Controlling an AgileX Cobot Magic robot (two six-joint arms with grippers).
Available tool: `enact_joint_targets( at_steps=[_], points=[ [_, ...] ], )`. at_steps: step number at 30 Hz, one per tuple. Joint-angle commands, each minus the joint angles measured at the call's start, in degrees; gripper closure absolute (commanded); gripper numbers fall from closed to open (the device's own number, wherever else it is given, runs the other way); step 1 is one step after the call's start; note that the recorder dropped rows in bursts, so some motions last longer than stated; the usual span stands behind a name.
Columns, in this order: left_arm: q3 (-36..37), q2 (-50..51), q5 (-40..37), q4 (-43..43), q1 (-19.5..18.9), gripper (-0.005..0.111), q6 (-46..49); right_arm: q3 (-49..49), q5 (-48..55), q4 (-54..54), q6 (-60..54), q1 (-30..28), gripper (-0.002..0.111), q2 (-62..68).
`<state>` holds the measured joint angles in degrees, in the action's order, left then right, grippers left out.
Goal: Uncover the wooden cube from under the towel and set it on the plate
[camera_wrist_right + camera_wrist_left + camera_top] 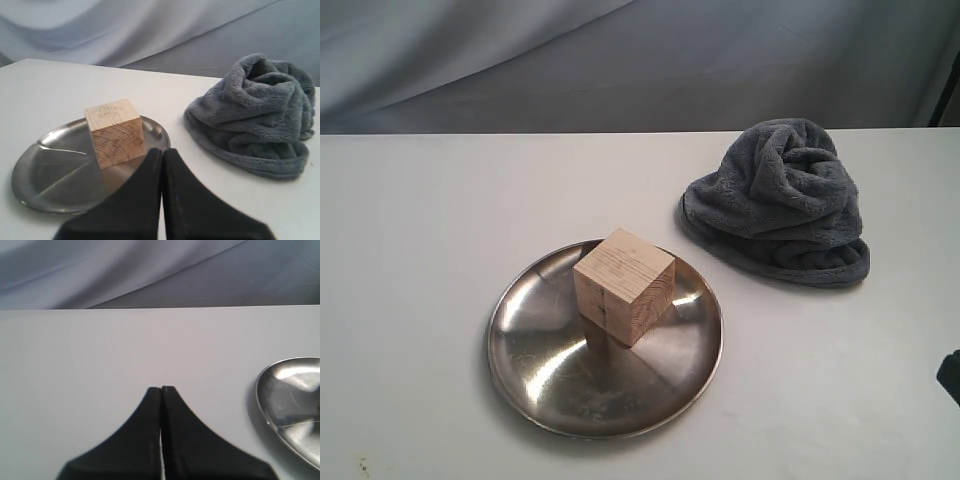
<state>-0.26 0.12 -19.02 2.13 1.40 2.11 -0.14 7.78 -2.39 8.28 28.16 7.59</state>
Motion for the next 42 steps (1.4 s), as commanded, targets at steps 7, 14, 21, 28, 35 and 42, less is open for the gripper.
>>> enact_joint_targets(
  at_steps=[7, 14, 21, 28, 35, 42],
  points=[
    [0.3, -0.1, 0.7, 0.3, 0.0, 0.106, -0.3, 0.1, 11.6, -2.5, -2.9, -22.9, 0.108, -7.6],
    [0.3, -0.1, 0.7, 0.3, 0.0, 0.106, -0.1, 0.1, 11.6, -2.3, -2.9, -37.3, 0.108, -7.6],
    [0.3, -0.1, 0.7, 0.3, 0.0, 0.106, -0.3, 0.1, 11.6, -1.4, -2.9, -37.3, 0.108, -7.6],
    [0.3, -0.1, 0.7, 0.3, 0.0, 0.106, -0.3, 0.1, 11.6, -2.1, -3.0, -33.9, 0.108, -7.6],
    [0.3, -0.1, 0.7, 0.3, 0.0, 0.106, -0.1, 0.1, 11.6, -3.1, -4.5, -31.9, 0.108, -7.6],
    [0.3, -0.1, 0.7, 0.3, 0.0, 0.106, -0.1, 0.1, 11.5, -3.0, -6.4, -30.1, 0.108, -7.6]
  ],
)
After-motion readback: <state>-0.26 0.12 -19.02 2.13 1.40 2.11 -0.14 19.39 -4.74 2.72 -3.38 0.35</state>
